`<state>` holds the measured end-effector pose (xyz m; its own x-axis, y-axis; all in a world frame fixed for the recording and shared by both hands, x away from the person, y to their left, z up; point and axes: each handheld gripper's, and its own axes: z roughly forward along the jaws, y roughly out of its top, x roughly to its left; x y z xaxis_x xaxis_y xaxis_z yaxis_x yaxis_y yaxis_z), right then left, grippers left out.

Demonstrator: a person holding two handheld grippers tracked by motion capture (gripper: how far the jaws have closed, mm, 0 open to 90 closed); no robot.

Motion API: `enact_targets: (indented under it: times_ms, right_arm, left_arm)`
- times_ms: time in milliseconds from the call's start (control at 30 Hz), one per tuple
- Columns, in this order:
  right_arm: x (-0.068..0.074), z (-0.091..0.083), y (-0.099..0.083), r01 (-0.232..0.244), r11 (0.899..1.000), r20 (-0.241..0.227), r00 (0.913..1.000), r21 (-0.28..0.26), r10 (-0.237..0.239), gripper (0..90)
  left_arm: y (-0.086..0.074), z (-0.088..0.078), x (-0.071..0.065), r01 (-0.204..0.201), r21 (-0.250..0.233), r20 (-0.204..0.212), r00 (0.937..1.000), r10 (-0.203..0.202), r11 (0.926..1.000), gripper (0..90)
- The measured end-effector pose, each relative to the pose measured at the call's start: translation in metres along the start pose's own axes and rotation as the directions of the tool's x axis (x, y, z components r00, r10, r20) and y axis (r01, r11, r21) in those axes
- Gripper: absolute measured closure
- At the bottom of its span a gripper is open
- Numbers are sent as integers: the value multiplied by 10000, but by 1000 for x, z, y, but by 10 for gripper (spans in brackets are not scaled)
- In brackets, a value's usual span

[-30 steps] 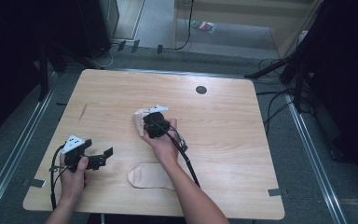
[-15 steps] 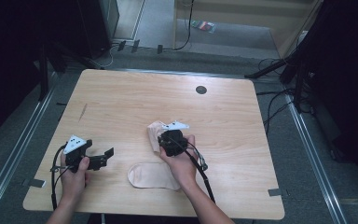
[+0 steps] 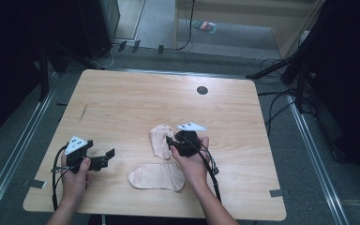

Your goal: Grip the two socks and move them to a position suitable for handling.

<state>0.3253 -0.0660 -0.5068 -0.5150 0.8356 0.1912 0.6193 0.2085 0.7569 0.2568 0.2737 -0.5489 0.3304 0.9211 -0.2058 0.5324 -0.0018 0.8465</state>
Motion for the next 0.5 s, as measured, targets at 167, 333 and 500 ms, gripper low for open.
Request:
enact_targets:
  times_ms: [167, 333, 500]
  right_arm:
    - [-1, 14, -2, 340, 9962, 20, 9994, 800, -343, 599]
    - [1, 28, -11, 724, 9868, 201, 9969, 1451, -761, 585]
    - [3, 31, -14, 901, 9846, 605, 9931, 1498, -1000, 730]
  left_arm:
    - [0, 0, 0, -4, 6, -5, 10000, 4, 10000, 0]
    - [0, 0, 0, 54, -30, 13, 10000, -54, 10000, 0]
    - [0, 0, 0, 30, -18, 19, 10000, -30, 10000, 0]
